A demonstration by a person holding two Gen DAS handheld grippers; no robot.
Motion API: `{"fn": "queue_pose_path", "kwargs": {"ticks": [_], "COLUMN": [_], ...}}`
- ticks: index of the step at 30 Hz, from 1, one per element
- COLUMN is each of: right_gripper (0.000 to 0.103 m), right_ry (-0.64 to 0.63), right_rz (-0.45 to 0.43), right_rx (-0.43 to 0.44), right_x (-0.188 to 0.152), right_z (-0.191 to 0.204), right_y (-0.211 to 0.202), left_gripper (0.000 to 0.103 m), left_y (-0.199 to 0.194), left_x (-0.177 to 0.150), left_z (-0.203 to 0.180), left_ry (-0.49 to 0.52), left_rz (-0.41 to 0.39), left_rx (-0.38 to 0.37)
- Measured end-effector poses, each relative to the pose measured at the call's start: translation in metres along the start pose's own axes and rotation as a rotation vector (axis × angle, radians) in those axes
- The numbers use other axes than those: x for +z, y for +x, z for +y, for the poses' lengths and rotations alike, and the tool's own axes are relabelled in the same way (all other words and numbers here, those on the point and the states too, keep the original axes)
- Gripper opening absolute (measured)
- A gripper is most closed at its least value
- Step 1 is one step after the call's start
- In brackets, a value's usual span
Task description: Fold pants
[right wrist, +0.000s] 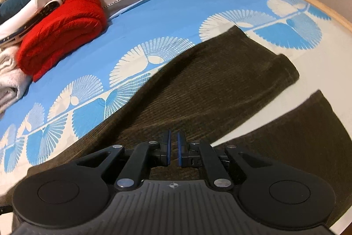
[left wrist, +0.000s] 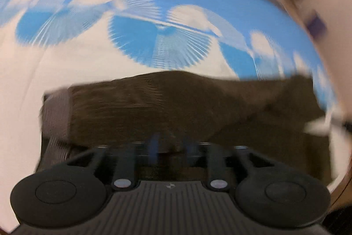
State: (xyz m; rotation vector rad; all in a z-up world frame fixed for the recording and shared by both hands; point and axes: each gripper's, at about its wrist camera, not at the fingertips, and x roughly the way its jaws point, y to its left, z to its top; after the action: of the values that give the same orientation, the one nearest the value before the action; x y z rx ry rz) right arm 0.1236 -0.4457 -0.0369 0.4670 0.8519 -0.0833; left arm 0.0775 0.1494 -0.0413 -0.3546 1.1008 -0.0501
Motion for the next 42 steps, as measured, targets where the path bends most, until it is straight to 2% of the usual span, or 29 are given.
{"fn": "queue_pose_path", "kwargs": {"ticks": [2, 4, 7, 12, 14, 16, 17, 18, 21, 23, 25, 33, 37, 39, 41, 42], "right_gripper": [0.007, 0.007, 0.007, 0.008, 0.015, 0.022, 0.025, 0.026, 0.029, 0.037, 0.04, 0.043, 0.043, 0.037, 0.02, 0.017], "right_ry": [0.031, 0.063, 0.098, 0.152, 0.174, 0.198, 0.212, 0.231, 0.289, 0.313, 0.308, 0.291, 0.236, 0.209, 0.196, 0.193], "right_rz": [0.008, 0.013, 0.016, -0.019, -0.026, -0.025, -0.021, -0.017, -0.011, -0.008, -0.002, 0.065, 0.088, 0.08, 0.071, 0.067], "right_rx": [0.006, 0.021, 0.049, 0.149, 0.172, 0.192, 0.199, 0.202, 0.216, 0.21, 0.202, 0.119, 0.108, 0.088, 0.067, 0.064], "right_x": [0.0, 0.001, 0.003, 0.013, 0.018, 0.022, 0.025, 0.027, 0.033, 0.037, 0.04, 0.045, 0.042, 0.042, 0.041, 0.042], "right_z": [-0.006, -0.01, -0.012, -0.007, -0.003, 0.001, 0.003, 0.005, 0.011, 0.017, 0.024, 0.048, 0.064, 0.07, 0.073, 0.073], "right_y": [0.002, 0.004, 0.008, 0.019, 0.027, 0.038, 0.045, 0.053, 0.076, 0.092, 0.109, 0.174, 0.187, 0.188, 0.185, 0.184], "left_gripper": [0.058, 0.058, 0.058, 0.059, 0.057, 0.039, 0.023, 0.018, 0.016, 0.016, 0.016, 0.016, 0.016, 0.016, 0.016, 0.016], "left_y": [0.004, 0.018, 0.03, 0.034, 0.032, 0.03, 0.03, 0.03, 0.031, 0.035, 0.037, 0.044, 0.043, 0.041, 0.041, 0.04], "left_x": [0.004, 0.002, 0.008, 0.021, 0.026, 0.031, 0.034, 0.036, 0.04, 0.041, 0.041, 0.043, 0.044, 0.044, 0.045, 0.045], "left_z": [0.023, 0.042, 0.056, 0.066, 0.067, 0.067, 0.068, 0.069, 0.065, 0.06, 0.057, 0.06, 0.062, 0.062, 0.061, 0.06], "left_ry": [-0.148, -0.27, -0.362, -0.441, -0.449, -0.444, -0.44, -0.437, -0.404, -0.378, -0.361, -0.341, -0.339, -0.339, -0.336, -0.33], "left_rz": [0.045, 0.124, 0.154, 0.117, 0.084, 0.053, 0.042, 0.031, 0.021, 0.032, 0.044, 0.068, 0.072, 0.071, 0.071, 0.071], "left_rx": [-0.016, 0.001, 0.003, -0.01, 0.016, 0.061, 0.079, 0.092, 0.125, 0.152, 0.169, 0.171, 0.159, 0.153, 0.152, 0.155]}}
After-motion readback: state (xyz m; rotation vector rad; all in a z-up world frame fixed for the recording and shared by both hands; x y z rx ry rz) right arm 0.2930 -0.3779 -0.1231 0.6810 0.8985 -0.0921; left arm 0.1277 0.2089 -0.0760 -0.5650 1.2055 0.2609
